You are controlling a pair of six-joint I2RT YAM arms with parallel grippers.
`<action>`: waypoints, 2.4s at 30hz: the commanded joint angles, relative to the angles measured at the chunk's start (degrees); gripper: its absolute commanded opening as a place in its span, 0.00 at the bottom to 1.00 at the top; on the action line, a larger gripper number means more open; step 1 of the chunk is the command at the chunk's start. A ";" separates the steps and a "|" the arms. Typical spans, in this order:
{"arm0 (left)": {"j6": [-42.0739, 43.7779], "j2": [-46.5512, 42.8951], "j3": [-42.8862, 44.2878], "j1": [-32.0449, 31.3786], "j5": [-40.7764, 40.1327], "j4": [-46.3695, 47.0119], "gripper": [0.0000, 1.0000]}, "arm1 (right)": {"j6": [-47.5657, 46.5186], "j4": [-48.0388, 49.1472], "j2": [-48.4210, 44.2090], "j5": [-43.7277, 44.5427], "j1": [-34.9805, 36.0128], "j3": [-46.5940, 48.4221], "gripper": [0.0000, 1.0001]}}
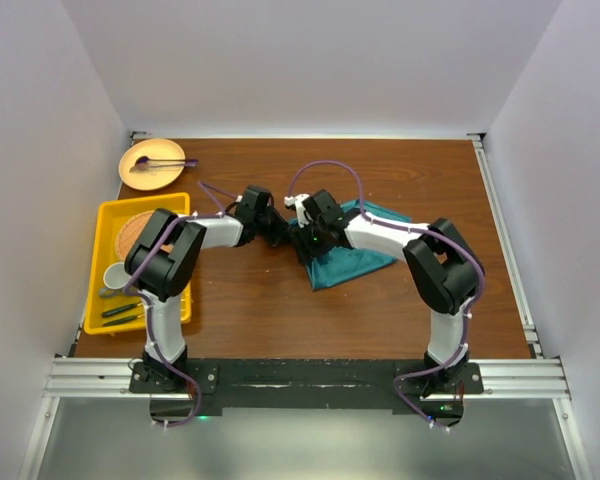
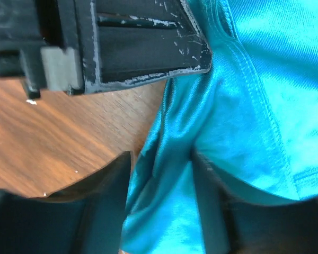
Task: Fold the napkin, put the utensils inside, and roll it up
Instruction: Roll the napkin with the utensil
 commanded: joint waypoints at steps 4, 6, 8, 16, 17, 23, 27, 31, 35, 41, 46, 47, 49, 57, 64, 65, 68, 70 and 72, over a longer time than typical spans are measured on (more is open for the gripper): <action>1.99 -0.88 -4.41 0.05 -1.89 -2.67 0.02 | 4.82 -5.57 -1.63 20.89 8.73 1.80 0.66; 2.08 -1.41 -4.85 0.14 -2.07 -2.40 0.02 | 5.53 -5.74 -0.92 23.21 10.32 1.97 0.70; 2.26 -1.50 -4.94 0.40 -1.81 -2.49 0.02 | 5.79 -6.01 -0.49 25.50 10.76 2.15 0.70; 2.96 -2.38 -5.64 1.02 -1.46 -1.88 0.02 | 5.71 -3.90 0.84 26.13 10.76 -0.40 0.70; 2.87 -2.38 -5.64 1.10 -1.28 -1.79 0.02 | 5.53 -3.81 0.05 24.81 10.76 -0.14 0.70; 3.22 -1.59 -4.85 1.10 -0.40 -1.61 0.02 | 3.69 -6.19 -4.26 21.38 10.59 4.43 0.76; 4.01 -2.29 -4.41 1.10 -0.31 -2.31 0.10 | 2.90 -5.57 -2.42 19.27 9.54 4.17 0.77; 6.12 -4.39 -4.58 1.28 -1.71 -2.93 0.30 | 2.90 -2.24 -1.72 16.28 8.13 2.32 0.74; 8.14 -5.72 -4.32 2.16 -1.46 -3.19 0.42 | 2.63 -1.18 -0.23 14.87 6.99 2.32 0.71; 10.43 -6.51 -3.88 3.65 -0.84 -4.07 0.52 | 2.81 -0.13 2.24 13.47 6.37 1.98 0.67; 12.36 -8.17 -5.90 6.37 -1.27 -4.43 0.63 | 3.95 -0.64 4.44 15.57 6.02 1.18 0.60; 12.80 -9.14 -6.25 6.73 -1.54 -4.43 0.64 | 4.04 -1.26 4.96 15.83 6.02 1.09 0.59; 13.94 -10.19 -7.22 7.60 -1.81 -4.43 0.66 | 4.47 -1.61 6.37 17.50 6.02 0.57 0.56; 19.39 -14.59 -6.17 8.49 -0.58 -9.96 0.73 | 7.38 -1.18 8.48 12.42 5.49 -1.63 0.24; 21.76 -17.49 -5.29 8.84 2.06 -10.67 0.74 | 9.40 0.84 7.78 -0.22 1.45 0.03 0.02; 22.46 -17.58 -5.20 8.84 2.67 -10.58 0.74 | 9.40 0.67 8.04 -1.21 1.01 0.30 0.00; 24.83 -18.02 -6.59 8.84 6.71 -8.04 0.73 | 9.84 2.16 8.22 -8.40 -1.09 0.13 0.00; 26.24 -18.72 -8.70 8.84 10.66 -5.49 0.67 | 11.41 4.87 8.22 -11.92 -3.03 -0.92 0.00; 26.60 -19.16 -12.13 8.84 14.69 1.27 0.67 | 12.21 6.64 8.39 -17.55 -4.78 -1.63 0.00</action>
